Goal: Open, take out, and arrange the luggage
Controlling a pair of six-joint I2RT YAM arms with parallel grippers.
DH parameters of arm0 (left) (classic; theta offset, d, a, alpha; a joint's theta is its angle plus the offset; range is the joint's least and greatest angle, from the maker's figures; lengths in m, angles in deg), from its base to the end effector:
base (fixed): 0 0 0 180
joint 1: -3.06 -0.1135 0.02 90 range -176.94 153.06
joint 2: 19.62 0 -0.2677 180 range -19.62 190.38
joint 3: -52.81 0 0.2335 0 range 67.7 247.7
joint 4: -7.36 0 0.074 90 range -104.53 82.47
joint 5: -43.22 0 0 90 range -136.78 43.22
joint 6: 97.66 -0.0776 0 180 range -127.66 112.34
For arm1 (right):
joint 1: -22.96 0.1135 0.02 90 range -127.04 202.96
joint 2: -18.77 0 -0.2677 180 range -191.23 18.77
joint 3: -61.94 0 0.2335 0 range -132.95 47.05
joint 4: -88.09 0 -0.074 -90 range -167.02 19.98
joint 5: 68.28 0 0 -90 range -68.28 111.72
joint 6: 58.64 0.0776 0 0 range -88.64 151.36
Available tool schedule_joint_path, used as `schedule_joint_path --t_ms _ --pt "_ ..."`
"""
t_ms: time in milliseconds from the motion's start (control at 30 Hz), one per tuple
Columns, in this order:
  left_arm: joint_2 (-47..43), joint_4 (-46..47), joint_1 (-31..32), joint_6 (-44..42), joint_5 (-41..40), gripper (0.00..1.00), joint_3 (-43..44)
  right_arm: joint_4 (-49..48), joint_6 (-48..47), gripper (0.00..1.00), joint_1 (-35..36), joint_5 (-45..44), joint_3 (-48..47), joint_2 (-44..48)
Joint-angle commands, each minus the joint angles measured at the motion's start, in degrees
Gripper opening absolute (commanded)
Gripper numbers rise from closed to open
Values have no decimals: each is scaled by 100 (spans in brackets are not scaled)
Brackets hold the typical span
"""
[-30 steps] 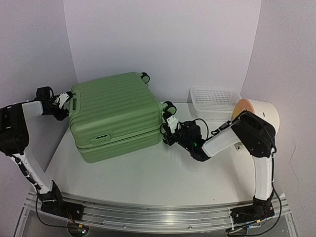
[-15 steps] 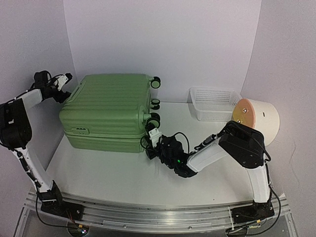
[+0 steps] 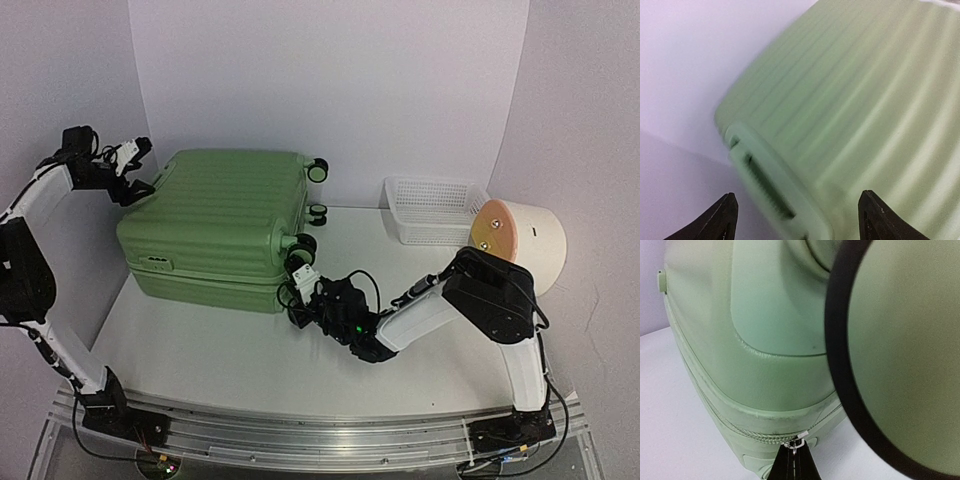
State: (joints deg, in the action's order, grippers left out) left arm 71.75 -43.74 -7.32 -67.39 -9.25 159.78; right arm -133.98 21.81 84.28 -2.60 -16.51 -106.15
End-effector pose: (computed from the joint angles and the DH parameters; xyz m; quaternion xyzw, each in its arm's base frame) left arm 0.3642 0.0187 0.3652 0.4853 0.7034 0.0149 0.5192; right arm 0.2576 0.4043 0.1526 -0.2992 0.6674 0.1509 0.6650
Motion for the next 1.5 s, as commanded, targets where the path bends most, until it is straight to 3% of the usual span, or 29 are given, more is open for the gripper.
schedule_joint_path --t_ms 0,233,400,567,733,1000,1200,1333,1467 --pt "-311 -1514 1381 -4 659 79 984 -271 -387 0 69 644 -340 -63" --pt "363 -1695 3695 1034 -342 80 1683 93 -1020 0 15 623 -265 -160" --pt "1275 -2000 4716 1656 -649 82 2320 350 -1710 0 -83 398 -325 -289" --pt "2005 -2412 4856 1977 -700 83 3121 474 -2073 0 -187 327 -151 -150" --pt "2299 -2791 5161 1576 -1142 89 3065 559 -2117 0 -190 389 -103 -102" --pt "2555 -3426 5241 1177 -1418 88 3151 558 -1991 0 -185 378 -106 -108" --pt "2553 -2729 5292 1108 -2166 81 2757 553 -1858 0 -187 401 -156 -121" --pt "2562 -2570 5313 990 -2262 65 2702 545 -1783 0 -184 404 -126 -99" --pt "2479 -2649 5327 575 -2551 61 2352 527 -1750 0 -187 373 -80 -52"
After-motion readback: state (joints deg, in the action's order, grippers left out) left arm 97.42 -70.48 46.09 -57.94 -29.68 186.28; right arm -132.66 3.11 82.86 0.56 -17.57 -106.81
